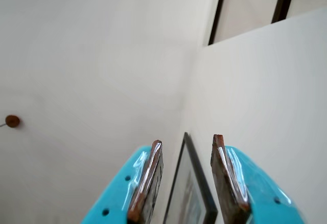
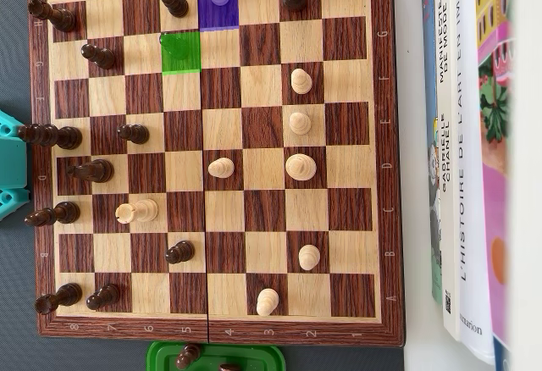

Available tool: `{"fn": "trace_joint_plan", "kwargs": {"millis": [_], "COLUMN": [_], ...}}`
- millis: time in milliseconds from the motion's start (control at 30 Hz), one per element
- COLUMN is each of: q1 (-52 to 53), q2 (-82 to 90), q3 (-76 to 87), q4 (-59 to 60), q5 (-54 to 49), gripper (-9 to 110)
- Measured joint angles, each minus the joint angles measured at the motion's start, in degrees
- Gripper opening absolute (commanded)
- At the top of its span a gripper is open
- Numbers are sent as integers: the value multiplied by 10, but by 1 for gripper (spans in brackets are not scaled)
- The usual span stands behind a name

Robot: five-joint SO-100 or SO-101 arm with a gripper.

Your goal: Play chess

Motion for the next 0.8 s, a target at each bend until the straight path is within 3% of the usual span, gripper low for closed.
{"fn": "trace_joint_plan", "kwargs": {"millis": [233, 800], "q1": [0, -29], "q2": [-71, -162], "q3": [-95, -264], "q4": [61, 402], "q5": [0, 0], "gripper": [15, 15]}}
